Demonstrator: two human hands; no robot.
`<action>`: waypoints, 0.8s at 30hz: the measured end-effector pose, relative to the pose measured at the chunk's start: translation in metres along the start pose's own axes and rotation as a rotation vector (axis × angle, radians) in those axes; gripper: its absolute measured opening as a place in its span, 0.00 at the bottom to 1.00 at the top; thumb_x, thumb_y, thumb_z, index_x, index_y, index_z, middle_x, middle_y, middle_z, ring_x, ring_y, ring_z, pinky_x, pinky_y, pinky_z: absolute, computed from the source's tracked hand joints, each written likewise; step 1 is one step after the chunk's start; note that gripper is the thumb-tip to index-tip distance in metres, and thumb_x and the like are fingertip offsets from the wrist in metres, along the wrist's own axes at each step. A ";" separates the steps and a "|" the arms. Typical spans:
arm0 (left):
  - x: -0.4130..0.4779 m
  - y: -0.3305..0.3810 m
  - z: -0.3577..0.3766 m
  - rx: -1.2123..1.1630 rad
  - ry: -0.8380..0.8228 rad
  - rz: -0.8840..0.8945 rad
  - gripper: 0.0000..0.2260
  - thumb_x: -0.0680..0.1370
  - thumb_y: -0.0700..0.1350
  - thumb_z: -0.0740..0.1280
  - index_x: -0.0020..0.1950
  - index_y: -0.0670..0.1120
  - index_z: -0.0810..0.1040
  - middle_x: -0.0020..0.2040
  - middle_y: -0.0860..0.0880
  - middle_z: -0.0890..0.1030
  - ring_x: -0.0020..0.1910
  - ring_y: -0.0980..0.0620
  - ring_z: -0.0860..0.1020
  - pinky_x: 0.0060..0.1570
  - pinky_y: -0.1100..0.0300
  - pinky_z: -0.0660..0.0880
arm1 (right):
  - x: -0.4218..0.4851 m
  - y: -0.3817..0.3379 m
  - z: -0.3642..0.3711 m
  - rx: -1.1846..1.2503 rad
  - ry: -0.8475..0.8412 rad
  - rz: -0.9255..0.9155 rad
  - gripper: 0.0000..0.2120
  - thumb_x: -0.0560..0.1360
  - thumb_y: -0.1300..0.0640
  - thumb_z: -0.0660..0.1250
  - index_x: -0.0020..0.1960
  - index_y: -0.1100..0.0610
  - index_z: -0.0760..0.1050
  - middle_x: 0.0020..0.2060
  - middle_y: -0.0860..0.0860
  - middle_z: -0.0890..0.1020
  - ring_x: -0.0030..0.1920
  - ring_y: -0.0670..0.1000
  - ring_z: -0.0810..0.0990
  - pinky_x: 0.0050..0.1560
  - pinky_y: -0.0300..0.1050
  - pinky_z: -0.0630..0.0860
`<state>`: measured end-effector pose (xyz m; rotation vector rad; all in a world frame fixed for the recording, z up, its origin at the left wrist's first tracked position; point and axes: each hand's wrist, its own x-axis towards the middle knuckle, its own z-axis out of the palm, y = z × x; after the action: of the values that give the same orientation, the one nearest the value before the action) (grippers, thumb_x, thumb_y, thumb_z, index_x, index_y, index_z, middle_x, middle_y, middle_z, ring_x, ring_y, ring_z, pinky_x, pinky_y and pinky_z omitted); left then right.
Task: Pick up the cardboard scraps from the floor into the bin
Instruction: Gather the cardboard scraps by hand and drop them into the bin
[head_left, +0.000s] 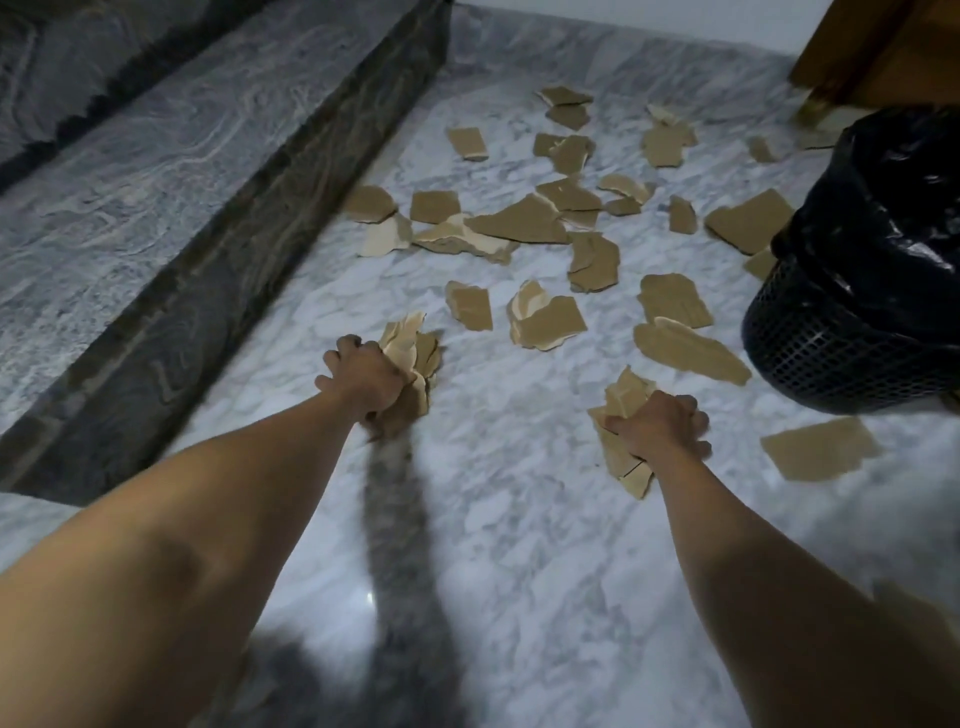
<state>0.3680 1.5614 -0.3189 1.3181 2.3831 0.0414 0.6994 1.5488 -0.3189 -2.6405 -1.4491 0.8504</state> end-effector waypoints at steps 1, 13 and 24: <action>0.006 0.001 -0.002 0.018 -0.021 0.013 0.32 0.72 0.62 0.70 0.70 0.45 0.70 0.73 0.46 0.61 0.70 0.40 0.61 0.64 0.43 0.64 | 0.003 -0.002 0.002 -0.027 0.008 -0.015 0.31 0.69 0.40 0.76 0.64 0.57 0.72 0.65 0.57 0.67 0.66 0.61 0.65 0.57 0.57 0.66; 0.024 -0.005 -0.014 -0.008 -0.186 0.234 0.21 0.73 0.53 0.69 0.61 0.47 0.70 0.56 0.41 0.75 0.54 0.37 0.77 0.52 0.46 0.76 | -0.024 -0.036 0.030 -0.169 0.011 -0.138 0.34 0.70 0.46 0.76 0.67 0.56 0.62 0.60 0.55 0.76 0.62 0.60 0.74 0.61 0.56 0.68; 0.022 0.018 -0.008 0.191 -0.234 0.334 0.17 0.73 0.50 0.67 0.61 0.50 0.72 0.55 0.47 0.76 0.55 0.44 0.76 0.54 0.47 0.74 | -0.027 -0.119 0.007 -0.703 0.188 -0.548 0.14 0.79 0.57 0.59 0.62 0.54 0.76 0.62 0.54 0.72 0.64 0.59 0.69 0.62 0.60 0.65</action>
<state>0.3693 1.5911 -0.3152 1.6975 1.9923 -0.2365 0.5925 1.5941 -0.2813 -2.3346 -2.5771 0.0312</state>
